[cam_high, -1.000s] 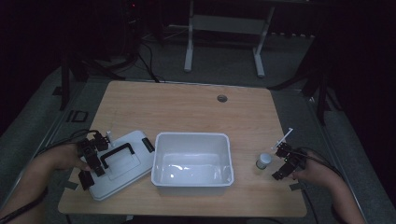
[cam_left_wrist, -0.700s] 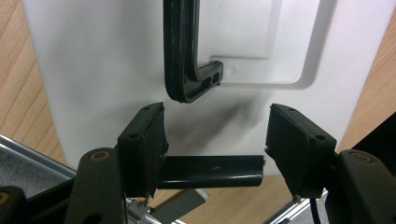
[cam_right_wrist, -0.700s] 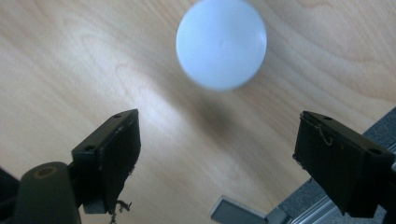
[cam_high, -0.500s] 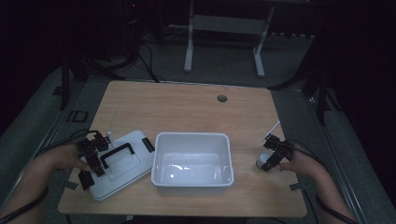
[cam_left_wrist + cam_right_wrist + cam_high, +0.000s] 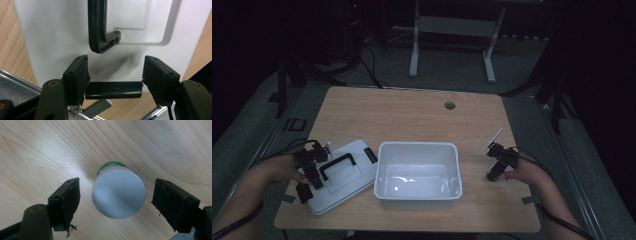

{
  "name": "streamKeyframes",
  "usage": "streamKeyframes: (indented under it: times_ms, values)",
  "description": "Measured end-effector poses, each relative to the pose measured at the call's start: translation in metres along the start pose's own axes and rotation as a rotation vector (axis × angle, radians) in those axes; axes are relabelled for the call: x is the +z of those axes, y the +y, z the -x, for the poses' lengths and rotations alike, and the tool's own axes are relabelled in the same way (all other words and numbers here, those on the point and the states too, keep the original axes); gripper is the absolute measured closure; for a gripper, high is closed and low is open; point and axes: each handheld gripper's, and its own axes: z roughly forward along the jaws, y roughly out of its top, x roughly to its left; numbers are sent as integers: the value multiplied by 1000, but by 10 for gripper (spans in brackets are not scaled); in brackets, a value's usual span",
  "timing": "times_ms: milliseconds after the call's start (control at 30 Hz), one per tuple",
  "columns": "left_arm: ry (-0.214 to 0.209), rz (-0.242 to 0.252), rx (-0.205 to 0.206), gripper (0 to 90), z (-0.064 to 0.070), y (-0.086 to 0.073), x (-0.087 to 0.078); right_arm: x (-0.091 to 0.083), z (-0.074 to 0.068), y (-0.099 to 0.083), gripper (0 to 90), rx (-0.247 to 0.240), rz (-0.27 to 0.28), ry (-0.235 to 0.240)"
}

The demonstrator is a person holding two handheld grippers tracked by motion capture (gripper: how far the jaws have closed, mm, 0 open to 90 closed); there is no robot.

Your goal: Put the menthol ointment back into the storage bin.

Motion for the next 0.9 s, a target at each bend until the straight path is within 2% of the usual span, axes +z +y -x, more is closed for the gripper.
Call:
streamKeyframes:
  times_ms: [100, 167, 200, 233, 300, 367, 500, 600, 633, 667, 700, 733, 767, 900]
  values:
    - [-8, -2, -1, 373, -1, 1, 2, 2, 0, 2, 315, -7, -2, -11]
    - [-10, 0, -1, 373, -1, 1, 2, 3, 1, 2, 325, -7, -6, -12]
    - [-8, 3, 0, 373, -1, 1, 2, 3, 1, 2, 354, -3, -10, -14]
    - [-8, 4, -2, 372, -1, 2, 1, 4, 2, 3, 435, 8, -2, -4]
    - [-1, 5, -14, 372, -2, 1, 0, 5, 1, 4, 489, -1, -3, 5]
    - [2, 6, -20, 372, -3, 1, -1, 7, -1, 4, 496, -13, -13, 2]
    - [3, 6, -21, 372, -3, 0, -1, 7, 0, 5, 497, -4, -25, 8]
    - [0, 10, -18, 372, -2, 0, -2, 6, -2, 7, 500, -30, -45, 9]
    - [3, 6, -12, 372, -2, 0, -2, 5, -5, 7, 501, -65, -50, 20]
    - [3, 6, -12, 372, -2, 0, -2, 5, -5, 7, 501, -65, -50, 20]
    - [3, 5, -14, 372, -2, -1, -3, 3, -9, 5, 501, -103, -53, 39]
    - [3, 5, -13, 372, -2, -1, -3, 1, -9, 5, 501, -116, -47, 44]
    - [6, 6, -11, 372, -1, 0, -3, 1, -9, 5, 501, -116, -47, 44]
    - [6, 9, -10, 372, -1, 0, -5, -5, -12, 2, 501, -169, -45, 29]
